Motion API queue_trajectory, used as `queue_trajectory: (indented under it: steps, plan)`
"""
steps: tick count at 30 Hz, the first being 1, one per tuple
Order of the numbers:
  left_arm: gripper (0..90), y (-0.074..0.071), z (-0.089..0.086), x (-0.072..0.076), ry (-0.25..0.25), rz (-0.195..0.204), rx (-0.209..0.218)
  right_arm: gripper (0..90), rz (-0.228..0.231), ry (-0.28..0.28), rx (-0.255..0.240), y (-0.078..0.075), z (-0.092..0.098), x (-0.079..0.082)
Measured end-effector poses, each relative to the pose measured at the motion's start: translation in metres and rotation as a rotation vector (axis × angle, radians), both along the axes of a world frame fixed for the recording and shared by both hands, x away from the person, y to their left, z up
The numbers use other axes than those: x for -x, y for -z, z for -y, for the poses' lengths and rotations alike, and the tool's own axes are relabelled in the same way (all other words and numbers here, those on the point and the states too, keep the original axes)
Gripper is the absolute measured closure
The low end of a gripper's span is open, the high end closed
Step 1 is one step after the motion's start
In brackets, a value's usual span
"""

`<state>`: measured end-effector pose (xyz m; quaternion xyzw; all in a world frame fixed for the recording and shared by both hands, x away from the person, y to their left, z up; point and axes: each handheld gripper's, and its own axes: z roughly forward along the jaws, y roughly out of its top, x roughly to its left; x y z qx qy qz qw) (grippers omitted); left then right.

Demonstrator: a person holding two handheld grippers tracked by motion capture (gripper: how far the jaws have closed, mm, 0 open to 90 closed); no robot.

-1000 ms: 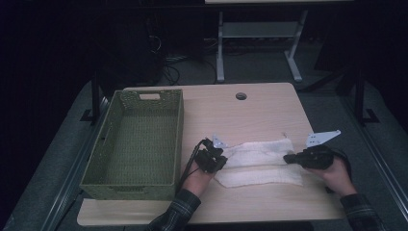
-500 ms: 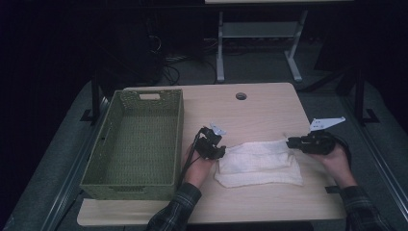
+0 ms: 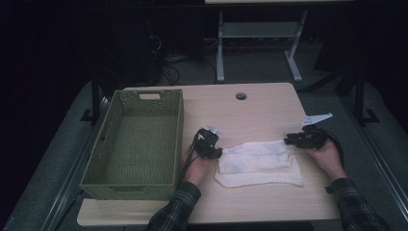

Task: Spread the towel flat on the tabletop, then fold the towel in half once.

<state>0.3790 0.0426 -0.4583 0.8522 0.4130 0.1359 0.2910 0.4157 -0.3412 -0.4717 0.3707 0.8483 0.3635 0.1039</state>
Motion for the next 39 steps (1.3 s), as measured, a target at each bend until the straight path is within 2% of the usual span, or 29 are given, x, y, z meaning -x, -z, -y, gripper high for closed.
queue_trajectory:
  steps: [4, 6, 7, 8, 9, 12, 14, 15, 17, 21, 24, 26, 30, 33, 39]
  plan:
    - [74.4, 0.0, 0.001, 0.0, 0.015, -0.008, 0.011, 70.6, 0.003, 0.01, 0.008, 0.0, 0.001, 0.0]
    - [79.7, 0.0, 0.001, 0.0, 0.026, -0.018, 0.017, 77.2, -0.003, 0.009, 0.006, 0.001, 0.001, 0.0]
    - [83.3, 0.0, 0.001, 0.0, 0.026, -0.018, 0.017, 77.2, -0.003, 0.009, 0.006, 0.001, 0.001, 0.0]
    - [84.2, -0.001, 0.002, 0.0, 0.027, -0.017, 0.013, 85.1, -0.001, -0.007, 0.008, 0.001, 0.001, 0.0]
    - [84.8, -0.001, 0.003, 0.0, 0.025, -0.015, 0.012, 85.8, -0.005, -0.005, 0.011, 0.001, 0.0, 0.001]
    - [85.2, -0.003, 0.003, 0.0, 0.022, 0.0, 0.017, 86.3, -0.012, -0.004, 0.006, 0.0, -0.001, 0.001]
    - [85.2, -0.008, 0.003, -0.003, 0.016, 0.013, 0.022, 86.4, 0.005, -0.016, -0.003, -0.002, 0.001, 0.0]
    - [85.2, -0.011, 0.003, -0.005, 0.012, 0.024, 0.023, 86.4, -0.002, -0.006, -0.019, -0.005, 0.001, 0.0]
    - [85.3, -0.017, 0.002, -0.009, 0.006, 0.038, 0.02, 86.7, 0.021, -0.001, -0.041, -0.009, 0.003, -0.004]
    - [85.2, -0.025, 0.001, -0.021, -0.02, 0.076, 0.028, 86.8, 0.034, 0.015, -0.059, -0.011, 0.004, -0.01]
    - [85.2, -0.026, -0.001, -0.03, -0.035, 0.083, 0.039, 86.8, 0.029, 0.029, -0.075, -0.011, 0.007, -0.013]
    - [85.2, -0.026, -0.001, -0.035, -0.044, 0.086, 0.05, 86.8, 0.049, 0.026, -0.084, -0.013, 0.01, -0.016]
    - [85.2, -0.027, 0.002, -0.044, -0.06, 0.096, 0.066, 86.8, 0.059, 0.036, -0.088, -0.023, 0.011, -0.023]
    - [85.2, -0.032, 0.003, -0.053, -0.068, 0.118, 0.072, 86.8, 0.077, 0.039, -0.082, -0.03, 0.011, -0.031]
    - [85.2, -0.041, 0.003, -0.076, -0.102, 0.158, 0.086, 86.9, 0.091, 0.064, -0.108, -0.04, 0.015, -0.047]
